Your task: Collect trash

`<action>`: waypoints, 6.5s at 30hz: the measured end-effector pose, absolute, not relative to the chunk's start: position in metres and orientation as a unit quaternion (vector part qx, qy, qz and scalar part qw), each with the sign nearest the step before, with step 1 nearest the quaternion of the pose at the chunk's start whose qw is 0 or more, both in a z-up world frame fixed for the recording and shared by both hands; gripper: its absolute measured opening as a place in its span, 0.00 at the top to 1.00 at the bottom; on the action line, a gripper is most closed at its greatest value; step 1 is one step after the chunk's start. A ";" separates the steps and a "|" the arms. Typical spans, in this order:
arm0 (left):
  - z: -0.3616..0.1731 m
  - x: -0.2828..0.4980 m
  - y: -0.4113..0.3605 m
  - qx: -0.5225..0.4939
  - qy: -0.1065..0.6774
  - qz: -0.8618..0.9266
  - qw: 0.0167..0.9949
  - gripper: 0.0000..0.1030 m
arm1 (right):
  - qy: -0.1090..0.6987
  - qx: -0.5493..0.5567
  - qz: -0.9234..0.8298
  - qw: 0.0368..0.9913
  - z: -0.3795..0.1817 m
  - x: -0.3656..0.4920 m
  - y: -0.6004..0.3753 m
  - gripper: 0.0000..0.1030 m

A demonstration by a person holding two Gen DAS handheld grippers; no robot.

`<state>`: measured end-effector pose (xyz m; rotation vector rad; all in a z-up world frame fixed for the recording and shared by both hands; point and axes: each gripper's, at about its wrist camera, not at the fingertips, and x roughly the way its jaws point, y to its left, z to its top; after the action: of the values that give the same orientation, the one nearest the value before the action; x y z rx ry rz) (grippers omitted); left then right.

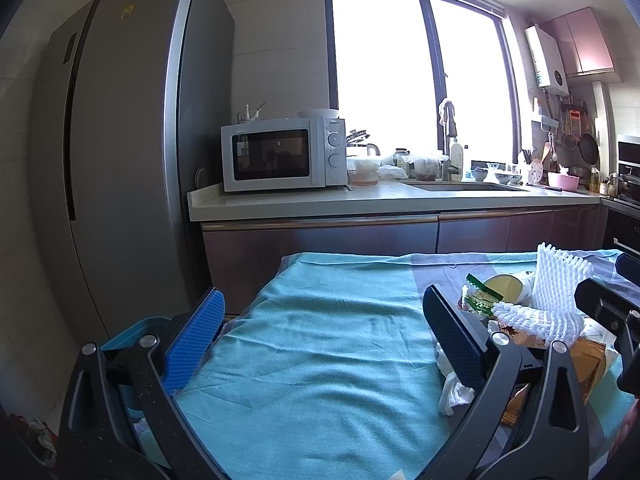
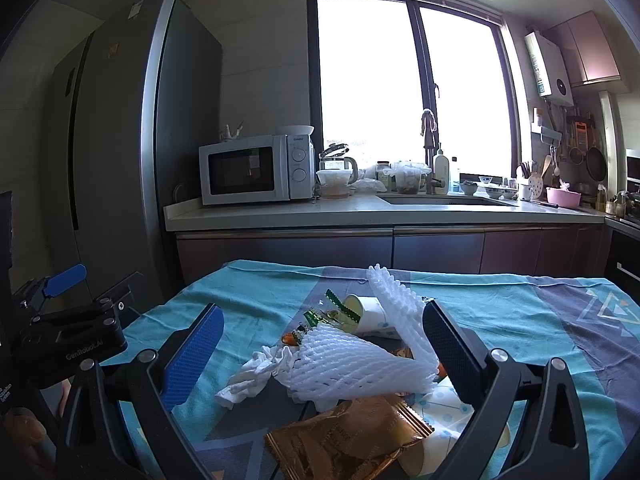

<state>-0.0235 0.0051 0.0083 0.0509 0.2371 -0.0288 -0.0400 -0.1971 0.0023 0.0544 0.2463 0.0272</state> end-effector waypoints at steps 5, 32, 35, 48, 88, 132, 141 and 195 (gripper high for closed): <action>0.008 -0.025 0.005 0.025 0.114 -0.015 0.993 0.05 | 0.121 0.028 0.015 0.992 0.001 -0.041 -0.197 0.06; 0.010 -0.032 0.004 0.021 0.107 -0.016 0.994 0.05 | 0.118 0.029 0.017 0.992 0.000 -0.043 -0.199 0.06; 0.010 -0.031 0.005 0.021 0.106 -0.016 0.994 0.05 | 0.118 0.030 0.017 0.992 0.000 -0.042 -0.198 0.06; 0.010 -0.032 0.004 0.021 0.106 -0.017 0.994 0.05 | 0.118 0.030 0.018 0.992 0.000 -0.042 -0.197 0.06; -0.014 -0.009 -0.025 0.048 0.177 -0.133 0.974 0.05 | 0.153 0.052 -0.014 0.987 -0.002 -0.020 -0.241 0.07; -0.019 0.037 0.055 -0.059 0.274 -0.233 0.931 0.98 | 0.105 0.047 0.120 0.986 0.075 -0.007 -0.207 0.86; -0.001 0.028 0.128 -0.075 0.246 -0.154 0.954 0.98 | 0.141 0.064 0.241 0.958 0.070 0.024 -0.145 0.86; -0.057 0.050 0.263 -0.098 0.276 0.056 0.954 0.56 | 0.357 0.065 0.411 0.836 -0.016 0.151 0.063 0.50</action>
<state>0.0504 0.2627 -0.0569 -0.1994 0.5615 0.1136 0.1512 0.0630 -0.0158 0.1385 0.7563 0.8699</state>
